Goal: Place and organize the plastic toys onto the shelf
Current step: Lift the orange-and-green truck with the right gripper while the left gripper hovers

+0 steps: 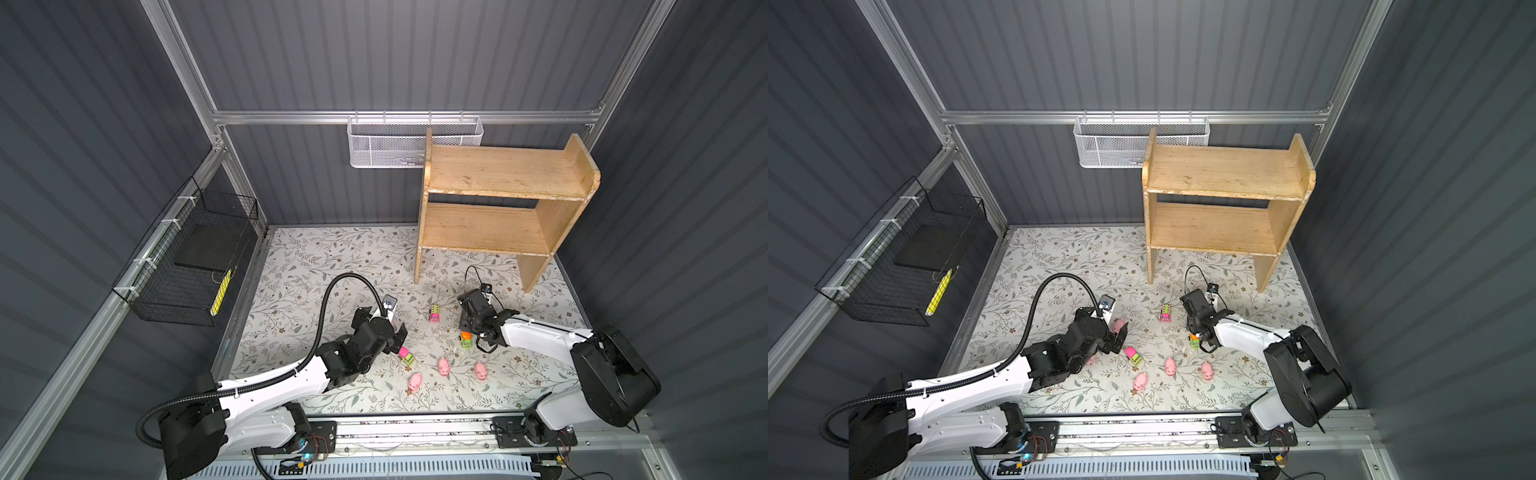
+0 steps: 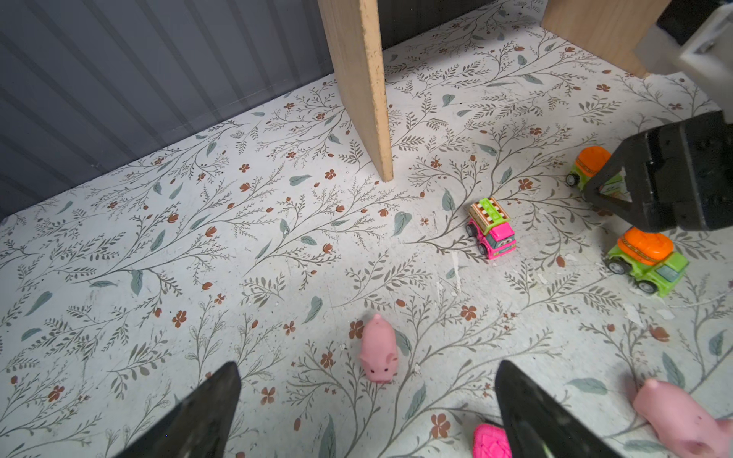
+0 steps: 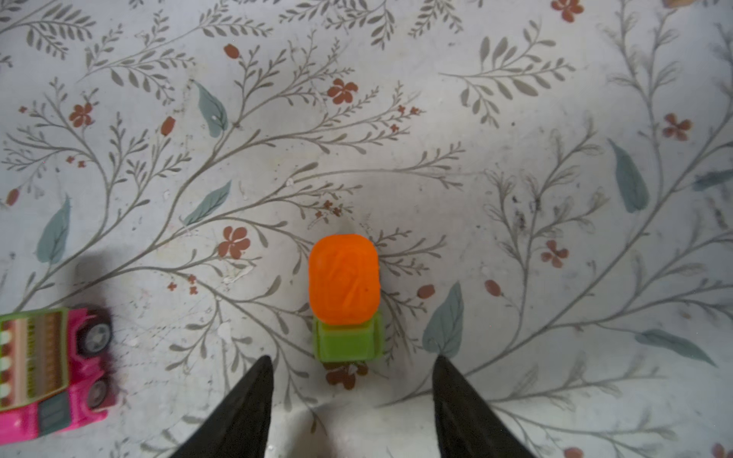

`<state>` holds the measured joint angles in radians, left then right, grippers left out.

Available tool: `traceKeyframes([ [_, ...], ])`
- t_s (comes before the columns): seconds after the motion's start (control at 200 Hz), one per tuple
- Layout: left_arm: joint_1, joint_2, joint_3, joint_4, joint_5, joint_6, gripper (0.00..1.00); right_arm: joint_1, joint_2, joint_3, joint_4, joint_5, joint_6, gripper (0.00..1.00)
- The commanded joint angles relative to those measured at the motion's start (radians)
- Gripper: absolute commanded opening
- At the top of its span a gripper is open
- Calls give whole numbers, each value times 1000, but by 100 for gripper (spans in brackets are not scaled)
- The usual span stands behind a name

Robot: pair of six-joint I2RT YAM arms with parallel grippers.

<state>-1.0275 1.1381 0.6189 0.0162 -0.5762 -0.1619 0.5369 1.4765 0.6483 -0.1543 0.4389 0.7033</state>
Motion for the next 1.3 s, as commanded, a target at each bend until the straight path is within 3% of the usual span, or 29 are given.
traceKeyframes([
  [0.0, 5, -33, -21, 12, 15, -29, 100, 5, 10, -26, 108, 74, 19, 63],
  [0.926, 4, -44, -57, 31, 35, -54, 100, 5, 168, -39, 301, 135, -43, 54],
  [1.296, 4, -34, -58, 34, 33, -55, 100, 6, 199, -31, 299, 124, -41, 39],
])
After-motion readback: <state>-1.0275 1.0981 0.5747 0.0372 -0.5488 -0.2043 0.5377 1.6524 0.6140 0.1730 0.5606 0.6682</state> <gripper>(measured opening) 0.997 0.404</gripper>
